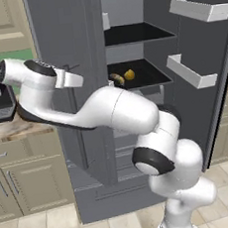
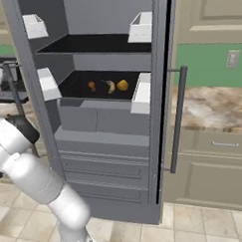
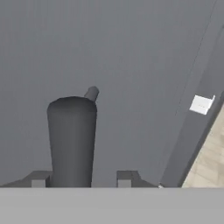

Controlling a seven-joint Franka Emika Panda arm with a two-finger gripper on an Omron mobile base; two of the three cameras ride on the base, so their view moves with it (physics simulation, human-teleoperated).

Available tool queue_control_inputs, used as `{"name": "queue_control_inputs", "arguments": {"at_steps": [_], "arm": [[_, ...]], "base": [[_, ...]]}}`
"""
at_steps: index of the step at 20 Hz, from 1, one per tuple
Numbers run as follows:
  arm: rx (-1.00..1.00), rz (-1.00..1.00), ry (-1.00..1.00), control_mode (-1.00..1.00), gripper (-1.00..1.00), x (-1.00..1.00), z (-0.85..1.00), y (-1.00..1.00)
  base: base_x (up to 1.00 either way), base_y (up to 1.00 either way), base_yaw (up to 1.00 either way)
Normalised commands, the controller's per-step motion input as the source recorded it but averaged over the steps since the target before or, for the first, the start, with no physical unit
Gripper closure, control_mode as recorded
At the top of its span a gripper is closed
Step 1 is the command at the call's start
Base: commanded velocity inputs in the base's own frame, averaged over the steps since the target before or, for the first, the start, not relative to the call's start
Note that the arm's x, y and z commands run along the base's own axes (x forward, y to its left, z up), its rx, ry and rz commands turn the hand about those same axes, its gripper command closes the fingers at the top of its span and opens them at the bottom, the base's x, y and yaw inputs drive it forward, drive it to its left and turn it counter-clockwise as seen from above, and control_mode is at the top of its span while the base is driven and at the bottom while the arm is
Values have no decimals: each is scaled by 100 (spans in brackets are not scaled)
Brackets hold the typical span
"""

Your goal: Open the fridge, remove the banana, squash, and chicken drumstick, and place them on any counter.

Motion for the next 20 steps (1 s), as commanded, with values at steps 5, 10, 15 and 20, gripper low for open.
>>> {"name": "queue_control_inputs", "arguments": {"at_steps": [5, 10, 15, 20], "arm": [[0, -5, 1, -100, -100, -47, -52, -52], [0, 0, -1, -100, -100, -58, -30, -80], [0, 18, -10, -100, -100, -97, -11, -80], [-3, 38, -25, -100, -100, -100, -45, -59]], "base": [[0, 0, 0], [0, 0, 0], [0, 0, 0], [0, 0, 0]]}}
